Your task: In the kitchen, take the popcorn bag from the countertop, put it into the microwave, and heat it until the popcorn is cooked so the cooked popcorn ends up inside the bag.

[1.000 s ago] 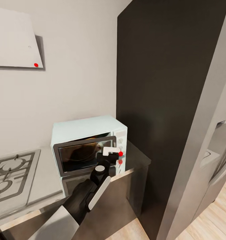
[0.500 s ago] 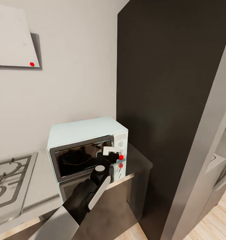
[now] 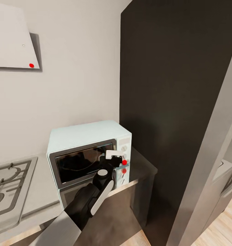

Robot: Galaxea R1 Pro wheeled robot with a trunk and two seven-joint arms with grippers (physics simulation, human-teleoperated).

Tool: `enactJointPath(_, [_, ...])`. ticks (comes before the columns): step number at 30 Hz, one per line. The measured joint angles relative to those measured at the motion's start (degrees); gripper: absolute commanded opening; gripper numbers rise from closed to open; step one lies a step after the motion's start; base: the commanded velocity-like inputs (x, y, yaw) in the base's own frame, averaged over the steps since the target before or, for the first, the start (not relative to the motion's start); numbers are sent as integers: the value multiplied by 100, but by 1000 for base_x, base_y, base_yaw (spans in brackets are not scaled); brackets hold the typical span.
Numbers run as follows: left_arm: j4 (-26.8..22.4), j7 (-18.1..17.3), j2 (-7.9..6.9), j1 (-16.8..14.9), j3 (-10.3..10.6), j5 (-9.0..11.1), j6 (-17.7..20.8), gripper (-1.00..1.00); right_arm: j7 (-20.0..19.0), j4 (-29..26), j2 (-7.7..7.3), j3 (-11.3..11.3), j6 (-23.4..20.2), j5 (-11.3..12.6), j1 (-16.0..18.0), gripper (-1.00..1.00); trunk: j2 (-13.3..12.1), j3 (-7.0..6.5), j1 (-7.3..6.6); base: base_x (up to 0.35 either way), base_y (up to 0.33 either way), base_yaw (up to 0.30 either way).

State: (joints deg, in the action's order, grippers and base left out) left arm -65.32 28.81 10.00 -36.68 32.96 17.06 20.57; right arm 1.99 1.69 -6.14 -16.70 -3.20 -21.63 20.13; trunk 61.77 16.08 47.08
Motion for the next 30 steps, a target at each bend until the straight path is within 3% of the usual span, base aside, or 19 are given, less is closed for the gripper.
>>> enactJointPath(30, [8, -14, 0, 2, 94, 27, 7, 100, -9, 2, -7, 0, -6, 0, 0, 100, 2, 1, -1, 16, 0, 0])
